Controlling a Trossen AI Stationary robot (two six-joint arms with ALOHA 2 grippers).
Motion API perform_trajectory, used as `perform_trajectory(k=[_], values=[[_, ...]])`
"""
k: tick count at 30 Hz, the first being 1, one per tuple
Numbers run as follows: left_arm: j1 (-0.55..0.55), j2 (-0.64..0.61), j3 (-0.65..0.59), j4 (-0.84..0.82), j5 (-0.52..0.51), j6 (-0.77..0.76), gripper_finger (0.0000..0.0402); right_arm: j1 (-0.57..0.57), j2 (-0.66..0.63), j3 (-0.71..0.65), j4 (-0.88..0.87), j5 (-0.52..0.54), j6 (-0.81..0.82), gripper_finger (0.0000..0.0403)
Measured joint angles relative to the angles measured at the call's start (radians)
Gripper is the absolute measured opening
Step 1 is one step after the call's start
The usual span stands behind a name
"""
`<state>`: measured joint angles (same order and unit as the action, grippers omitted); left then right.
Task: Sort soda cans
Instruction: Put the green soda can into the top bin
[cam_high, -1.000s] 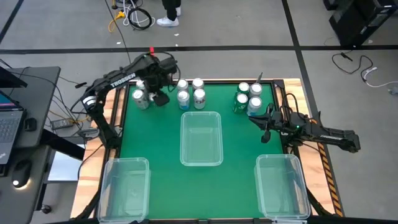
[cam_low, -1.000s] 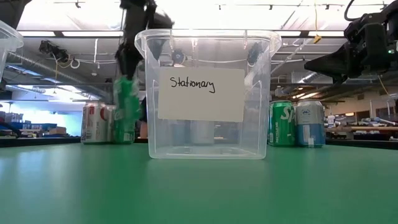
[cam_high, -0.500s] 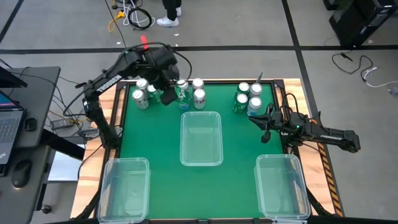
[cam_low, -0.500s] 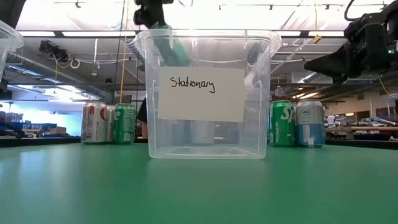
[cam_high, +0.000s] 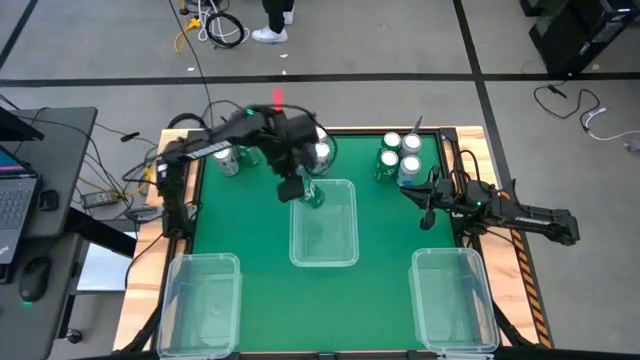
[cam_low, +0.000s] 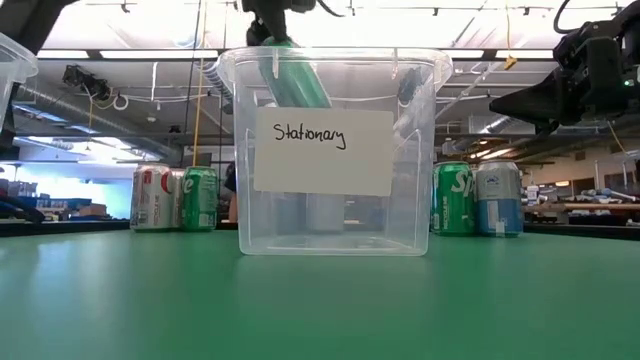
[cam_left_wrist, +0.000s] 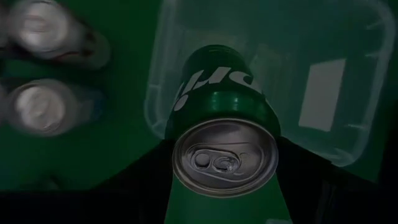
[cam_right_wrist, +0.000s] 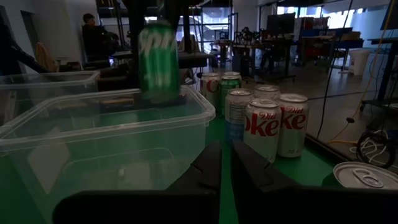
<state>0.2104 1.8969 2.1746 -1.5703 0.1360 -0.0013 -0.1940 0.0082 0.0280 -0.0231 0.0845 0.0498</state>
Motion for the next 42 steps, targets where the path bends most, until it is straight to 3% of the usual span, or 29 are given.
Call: perform_trajectory(k=[6, 17, 25, 42], values=[[-0.048, 0.102, 0.0, 0.001, -0.076, 0.106, 0.0239, 0.0, 0.0, 0.0, 0.0, 0.0, 0.0, 0.0023], [-0.051, 0.162, -0.002, 0.001, -0.152, 0.071, 0.0239, 0.0, 0.0, 0.0, 0.0, 0.0, 0.0, 0.0023], [-0.048, 0.213, -0.003, 0.001, -0.158, 0.002, 0.0238, 0.0, 0.0, 0.0, 0.0, 0.0, 0.0, 0.0023], [-0.049, 0.276, -0.055, -0.001, -0.135, 0.016, 0.0238, 0.0, 0.0, 0.0, 0.003, 0.0, 0.0, 0.0023]])
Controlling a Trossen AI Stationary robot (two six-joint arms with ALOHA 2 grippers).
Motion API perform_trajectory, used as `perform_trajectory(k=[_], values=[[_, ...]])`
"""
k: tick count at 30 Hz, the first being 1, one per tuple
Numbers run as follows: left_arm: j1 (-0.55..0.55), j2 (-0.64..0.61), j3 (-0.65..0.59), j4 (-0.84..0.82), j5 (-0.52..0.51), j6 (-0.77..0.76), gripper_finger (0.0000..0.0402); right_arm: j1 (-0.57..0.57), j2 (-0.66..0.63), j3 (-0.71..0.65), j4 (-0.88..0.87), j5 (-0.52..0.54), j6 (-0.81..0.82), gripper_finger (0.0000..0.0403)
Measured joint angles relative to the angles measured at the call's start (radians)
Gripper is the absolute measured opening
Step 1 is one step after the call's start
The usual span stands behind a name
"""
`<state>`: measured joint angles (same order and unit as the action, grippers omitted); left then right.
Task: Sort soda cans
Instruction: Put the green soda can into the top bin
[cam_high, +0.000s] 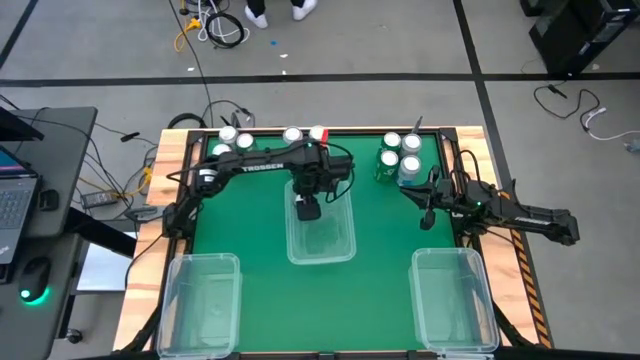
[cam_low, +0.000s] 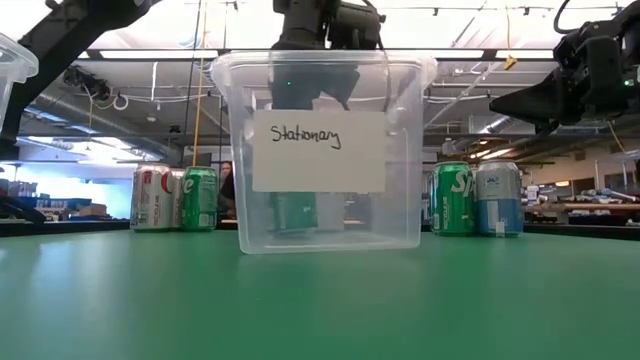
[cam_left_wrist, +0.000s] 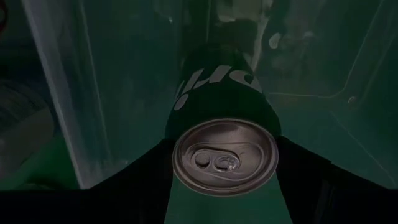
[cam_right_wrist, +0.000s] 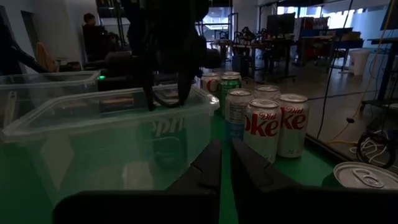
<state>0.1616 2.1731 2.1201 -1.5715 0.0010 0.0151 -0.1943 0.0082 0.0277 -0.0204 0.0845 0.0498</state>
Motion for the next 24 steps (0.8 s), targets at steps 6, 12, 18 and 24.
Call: perform_trajectory(k=[6, 12, 18, 24], values=[[-0.001, -0.002, -0.013, 0.003, -0.001, -0.013, 0.0258, 0.0, 0.0, 0.0, 0.004, 0.0, 0.0, 0.0023], [-0.003, -0.001, -0.013, 0.001, -0.005, -0.02, 0.0281, 0.0, 0.0, 0.0, 0.004, 0.0, 0.0, 0.0023], [-0.012, 0.003, 0.007, 0.001, -0.019, -0.021, 0.0288, 0.0, 0.0, 0.0, 0.004, 0.0, 0.0, 0.0023], [-0.012, 0.005, 0.067, -0.002, -0.041, -0.023, 0.0289, 0.0, 0.0, 0.0, 0.004, 0.0, 0.0, 0.0023]])
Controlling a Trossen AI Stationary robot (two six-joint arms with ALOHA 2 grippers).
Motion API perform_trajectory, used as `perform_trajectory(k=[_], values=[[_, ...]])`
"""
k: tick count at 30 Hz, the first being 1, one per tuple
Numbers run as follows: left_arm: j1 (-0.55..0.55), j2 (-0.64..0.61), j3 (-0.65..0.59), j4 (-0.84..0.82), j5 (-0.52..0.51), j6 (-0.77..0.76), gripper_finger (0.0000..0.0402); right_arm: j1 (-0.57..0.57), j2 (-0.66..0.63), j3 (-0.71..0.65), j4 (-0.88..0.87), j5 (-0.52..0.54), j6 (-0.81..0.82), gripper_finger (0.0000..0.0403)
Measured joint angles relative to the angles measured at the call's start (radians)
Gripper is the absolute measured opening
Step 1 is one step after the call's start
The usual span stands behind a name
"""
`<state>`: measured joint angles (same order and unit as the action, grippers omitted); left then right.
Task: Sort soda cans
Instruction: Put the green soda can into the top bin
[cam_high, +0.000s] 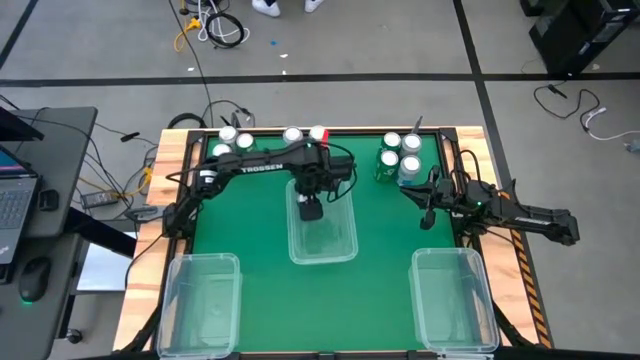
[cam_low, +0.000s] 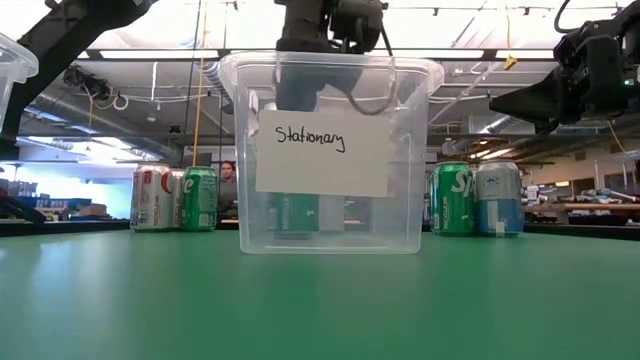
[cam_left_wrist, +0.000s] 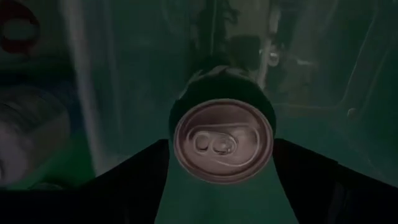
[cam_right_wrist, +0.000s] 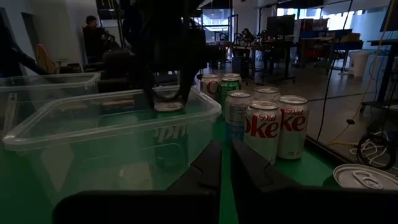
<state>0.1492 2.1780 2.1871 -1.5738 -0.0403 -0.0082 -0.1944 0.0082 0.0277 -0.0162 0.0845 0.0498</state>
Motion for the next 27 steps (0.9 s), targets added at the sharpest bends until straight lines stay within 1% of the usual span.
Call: perform_trajectory(k=[10, 12, 14, 21, 27], values=[[0.0, -0.013, 0.132, 0.001, -0.003, -0.002, 0.0288, 0.0, 0.0, 0.0, 0.0, 0.0, 0.0, 0.0023], [0.003, -0.024, 0.168, 0.002, -0.019, -0.029, 0.0285, 0.0, 0.0, 0.0, 0.0, 0.0, 0.0, 0.0023], [0.016, -0.06, 0.16, 0.008, -0.019, -0.066, 0.0279, 0.0, 0.0, 0.0, 0.0, 0.0, 0.0, 0.0023], [0.123, -0.175, 0.158, 0.001, -0.046, -0.122, 0.0242, 0.0, 0.0, 0.0, 0.0, 0.0, 0.0, 0.0023], [0.253, -0.202, 0.158, 0.002, -0.068, -0.088, 0.0217, 0.0, 0.0, 0.0, 0.0, 0.0, 0.0, 0.0023]])
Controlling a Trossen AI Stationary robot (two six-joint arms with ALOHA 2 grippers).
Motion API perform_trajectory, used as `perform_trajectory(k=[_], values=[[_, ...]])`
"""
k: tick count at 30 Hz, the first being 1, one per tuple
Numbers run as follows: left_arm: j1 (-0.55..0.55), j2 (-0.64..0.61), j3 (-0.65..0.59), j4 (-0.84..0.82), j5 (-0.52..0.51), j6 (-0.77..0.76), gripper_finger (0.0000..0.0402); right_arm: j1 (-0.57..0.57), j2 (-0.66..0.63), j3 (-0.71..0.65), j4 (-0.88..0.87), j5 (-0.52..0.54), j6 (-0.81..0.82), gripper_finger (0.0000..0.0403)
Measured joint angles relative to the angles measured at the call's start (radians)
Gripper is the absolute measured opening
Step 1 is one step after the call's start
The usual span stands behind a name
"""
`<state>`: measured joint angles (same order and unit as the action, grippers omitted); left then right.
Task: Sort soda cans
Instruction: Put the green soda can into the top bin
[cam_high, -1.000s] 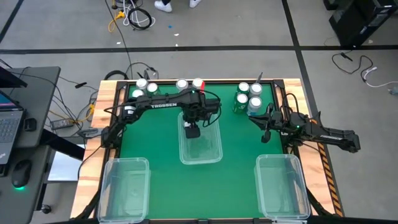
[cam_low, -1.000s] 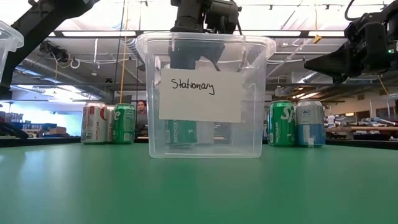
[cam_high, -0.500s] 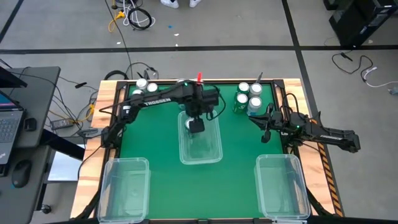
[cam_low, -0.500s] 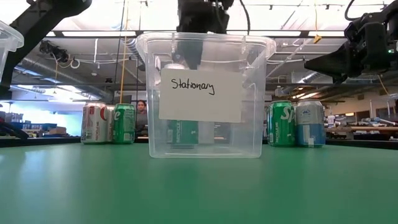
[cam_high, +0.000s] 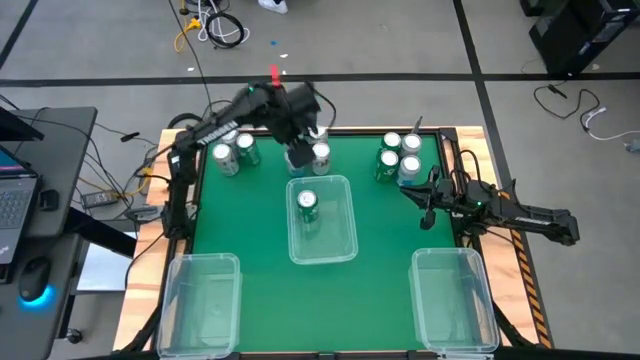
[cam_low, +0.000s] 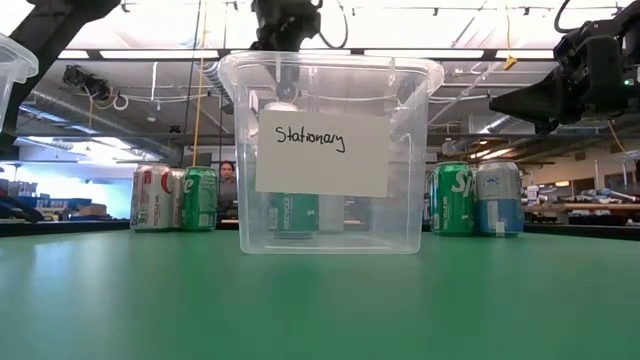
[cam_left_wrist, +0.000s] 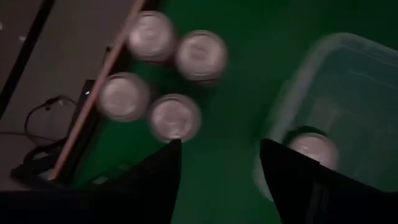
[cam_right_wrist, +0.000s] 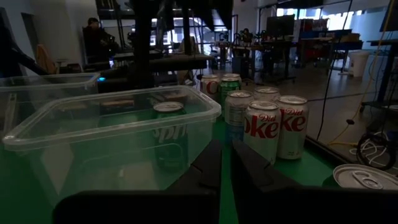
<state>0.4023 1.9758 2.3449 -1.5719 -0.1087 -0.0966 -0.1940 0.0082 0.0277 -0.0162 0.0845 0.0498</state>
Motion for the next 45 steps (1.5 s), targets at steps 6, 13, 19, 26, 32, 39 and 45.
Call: perform_trajectory(k=[6, 13, 19, 26, 32, 39, 45], values=[[0.099, -0.002, -0.064, 0.001, 0.001, 0.037, 0.0214, 0.0, 0.0, 0.0, 0.0, 0.0, 0.0, 0.0023], [0.176, -0.019, -0.248, 0.004, -0.014, 0.014, 0.0214, 0.0, 0.0, 0.0, 0.0, 0.0, 0.0, 0.0023], [0.189, -0.084, -0.454, -0.001, -0.133, 0.16, 0.0214, 0.0, 0.0, 0.0, 0.0, 0.0, 0.0, 0.0023], [0.186, -0.105, -0.572, 0.007, -0.227, 0.246, 0.0214, 0.0, 0.0, 0.0, 0.0, 0.0, 0.0, 0.0022], [0.194, -0.105, -0.645, 0.001, -0.271, 0.278, 0.0214, 0.0, 0.0, 0.0, 0.0, 0.0, 0.0, 0.0023], [0.196, -0.105, -0.681, 0.004, -0.326, 0.28, 0.0214, 0.0, 0.0, 0.0, 0.0, 0.0, 0.0, 0.0023], [0.202, -0.105, -0.661, 0.014, -0.312, 0.292, 0.0214, 0.0, 0.0, 0.0, 0.0, 0.0, 0.0, 0.0023]])
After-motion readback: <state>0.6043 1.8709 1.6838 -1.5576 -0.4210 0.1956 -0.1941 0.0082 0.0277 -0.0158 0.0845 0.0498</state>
